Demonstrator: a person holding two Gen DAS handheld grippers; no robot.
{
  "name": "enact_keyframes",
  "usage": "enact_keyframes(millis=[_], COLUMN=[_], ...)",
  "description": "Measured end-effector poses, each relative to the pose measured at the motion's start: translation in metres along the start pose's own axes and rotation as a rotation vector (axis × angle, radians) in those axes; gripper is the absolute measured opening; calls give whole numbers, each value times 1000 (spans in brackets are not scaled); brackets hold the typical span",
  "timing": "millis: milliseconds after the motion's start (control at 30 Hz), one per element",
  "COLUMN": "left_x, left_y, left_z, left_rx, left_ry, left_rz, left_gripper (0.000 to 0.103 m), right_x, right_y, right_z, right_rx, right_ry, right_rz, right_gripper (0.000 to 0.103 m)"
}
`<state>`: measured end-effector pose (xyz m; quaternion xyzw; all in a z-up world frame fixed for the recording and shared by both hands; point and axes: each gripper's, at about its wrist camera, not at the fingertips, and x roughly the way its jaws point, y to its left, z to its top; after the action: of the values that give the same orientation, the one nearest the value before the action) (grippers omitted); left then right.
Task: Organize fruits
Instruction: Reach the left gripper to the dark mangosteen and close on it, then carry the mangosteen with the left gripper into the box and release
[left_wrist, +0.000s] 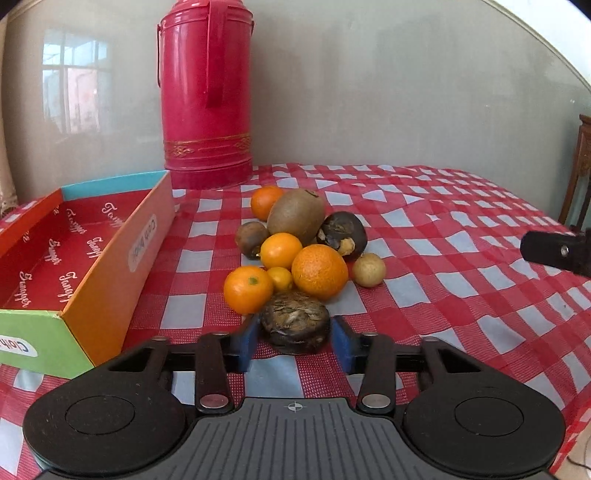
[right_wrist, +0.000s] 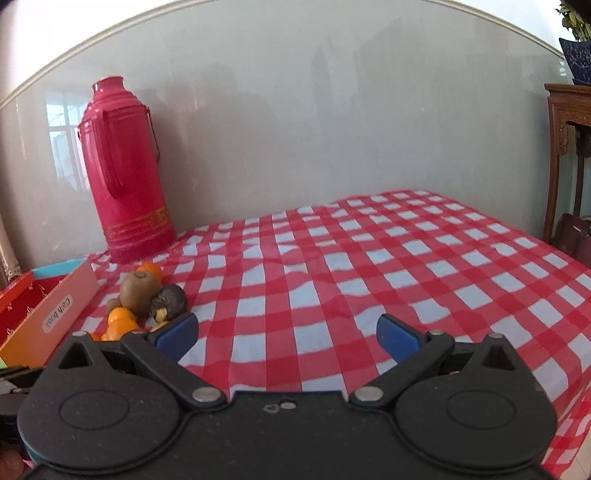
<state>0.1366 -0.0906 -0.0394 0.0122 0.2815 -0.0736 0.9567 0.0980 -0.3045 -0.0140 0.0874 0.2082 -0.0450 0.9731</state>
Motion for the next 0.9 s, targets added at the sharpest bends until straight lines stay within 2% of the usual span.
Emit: enact_keyframes(millis=[100,233,400,467,600,667,700,733,800,900], left_x=[-6,-34,-68,-71,-65,-64,-67,-71,-79,-83], left_y=[7,16,42,64,109,123,127,128,126,127], left_z=[1,5,14,18,17,17,14,13,12,8], left_rx=[-17,3,29,0,-106,-147,-161,-164,-139,-117], left_ry=[-2,-82,-218,-233,-213,-200,-215,-240,-281,-286], left_rz=[-12,10,143,199,279,286,283,293,301,292], left_gripper=[41,41,41,41,41,53,76,90,96,101], right_x=[-2,-2,-1,-1,0,2,4,5,5,3], right_y=[0,1,17,29,53,64,69,73,81,94], right_z=[2,3,1,-1,-7,-11,-13,-15,-17,-19], right_rx=[4,4,-15,-43,-139,-180,-193,-202,-217,-235], right_ry=[-14,-21,-14,-10,-4,13,31,43,50,45], right_rz=[8,12,36,53,101,123,142,152,161,182], right_gripper=[97,97,97,97,97,97,97,97,97,95])
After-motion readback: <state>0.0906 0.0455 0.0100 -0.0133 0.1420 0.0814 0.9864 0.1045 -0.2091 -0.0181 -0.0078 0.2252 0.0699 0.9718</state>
